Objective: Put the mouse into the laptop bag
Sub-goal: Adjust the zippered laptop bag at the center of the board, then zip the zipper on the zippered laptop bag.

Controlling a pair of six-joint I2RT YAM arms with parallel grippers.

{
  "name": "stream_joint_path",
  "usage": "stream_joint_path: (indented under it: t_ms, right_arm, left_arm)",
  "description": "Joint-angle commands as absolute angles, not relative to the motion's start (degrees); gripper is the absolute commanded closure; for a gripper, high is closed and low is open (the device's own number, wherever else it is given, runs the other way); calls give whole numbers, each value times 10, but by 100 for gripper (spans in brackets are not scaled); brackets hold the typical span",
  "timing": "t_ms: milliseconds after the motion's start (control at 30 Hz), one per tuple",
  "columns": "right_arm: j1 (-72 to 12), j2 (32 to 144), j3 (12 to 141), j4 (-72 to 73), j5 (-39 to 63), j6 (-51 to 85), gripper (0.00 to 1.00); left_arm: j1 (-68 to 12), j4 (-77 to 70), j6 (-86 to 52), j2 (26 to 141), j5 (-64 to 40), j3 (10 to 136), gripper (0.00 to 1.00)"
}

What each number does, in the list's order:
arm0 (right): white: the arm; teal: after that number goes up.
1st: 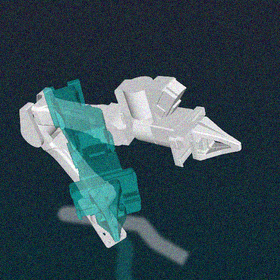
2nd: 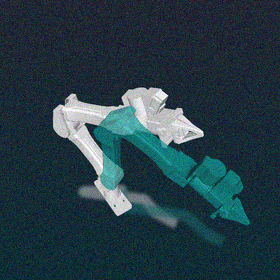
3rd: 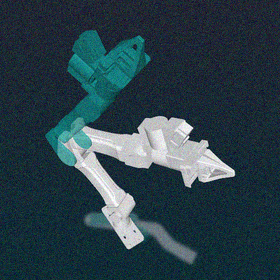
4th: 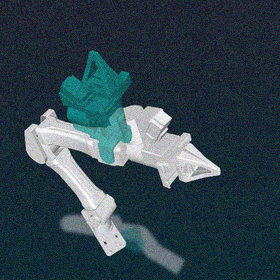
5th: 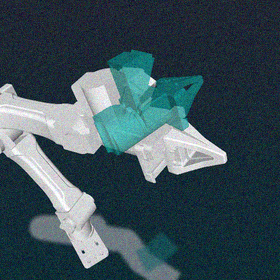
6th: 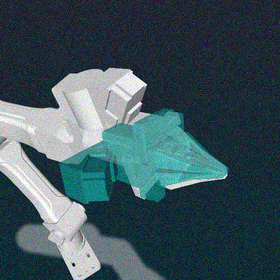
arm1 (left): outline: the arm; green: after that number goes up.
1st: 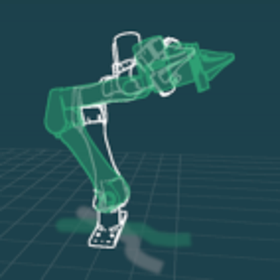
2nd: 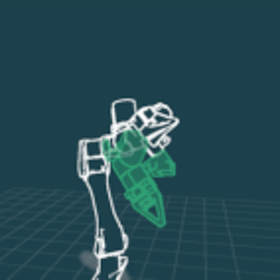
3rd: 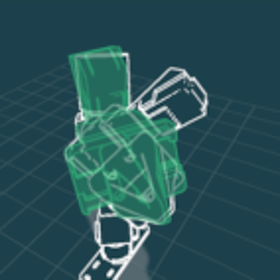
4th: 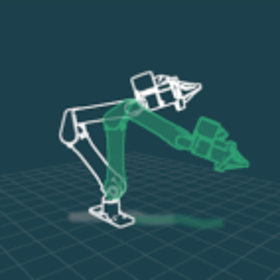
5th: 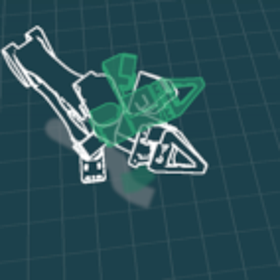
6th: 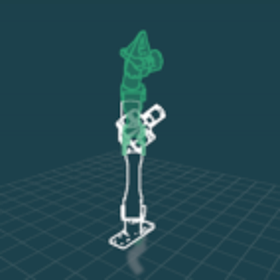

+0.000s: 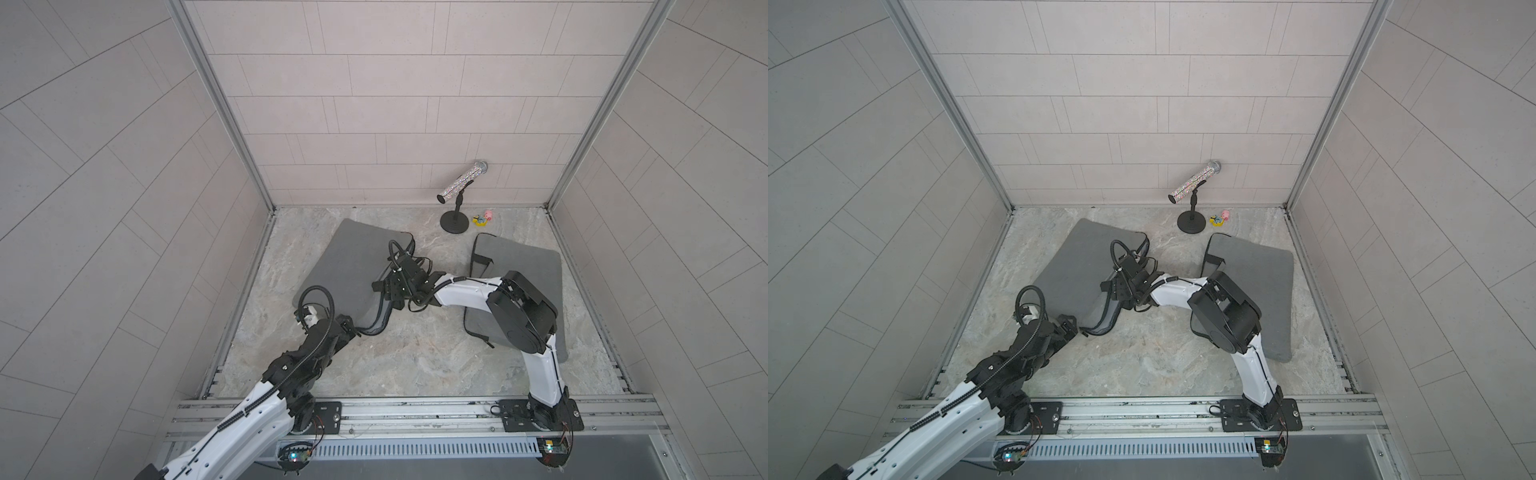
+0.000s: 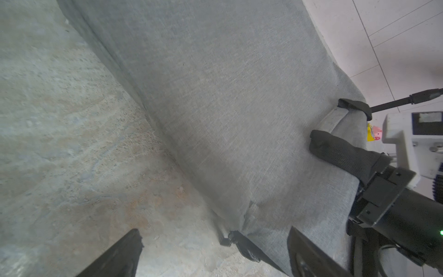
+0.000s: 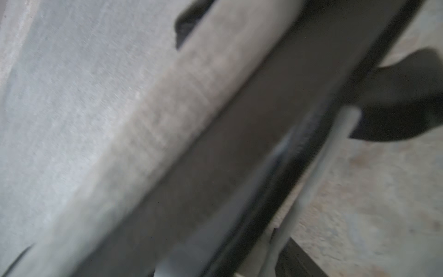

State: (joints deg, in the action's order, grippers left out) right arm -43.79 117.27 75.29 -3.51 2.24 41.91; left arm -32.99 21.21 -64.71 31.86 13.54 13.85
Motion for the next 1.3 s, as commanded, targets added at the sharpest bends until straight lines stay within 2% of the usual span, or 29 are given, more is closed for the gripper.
stream_joint_path:
  t_ms: [0, 67, 167, 267, 333, 433, 600, 700, 767, 833, 967, 1033, 1133, 1267]
  right_arm:
    - [-423, 1139, 719, -83, 1, 412, 24]
    - [-413, 1108, 692, -85, -1, 407, 23]
    - [-407, 1043, 639, -84, -14, 404, 23]
    - [-423, 972, 582, -63, -25, 399, 20]
    - [-443, 930, 551, -56, -42, 396, 18]
    - [-485, 865, 499, -6, -56, 365, 12]
    - [-579, 735, 424, 41, -175, 322, 1]
    - [-580, 689, 407, 22, -172, 352, 0]
    - [-576, 669, 408, -11, -185, 400, 0]
    - [-560, 642, 381, 18, -108, 416, 0]
    - [-547, 585, 332, 63, -61, 383, 0]
    - [-547, 552, 307, 71, -93, 390, 0]
    - [-546, 537, 267, 143, -54, 348, 0]
    - [-580, 616, 329, 69, -120, 340, 0]
  left_arm:
    - [-301, 199, -646, 330, 118, 137, 1]
    - [-258, 241, -646, 336, 98, 162, 0]
    - [-138, 315, -638, 343, 19, 211, 0]
    - [-36, 281, -645, 353, -76, 207, 2]
    - [2, 228, -656, 367, -98, 196, 5]
    - [19, 154, -668, 408, -75, 183, 5]
    - [35, 50, -604, 541, -116, 208, 7]
    - [37, 74, -556, 602, -163, 246, 14]
    - [40, 39, -563, 620, -172, 225, 14]
    - [43, 10, -574, 621, -171, 204, 12]
    - [44, 6, -578, 594, -167, 196, 12]
    - [44, 20, -578, 573, -162, 196, 11]
    - [44, 37, -584, 534, -128, 189, 8]
    - [47, 57, -598, 500, -115, 177, 5]
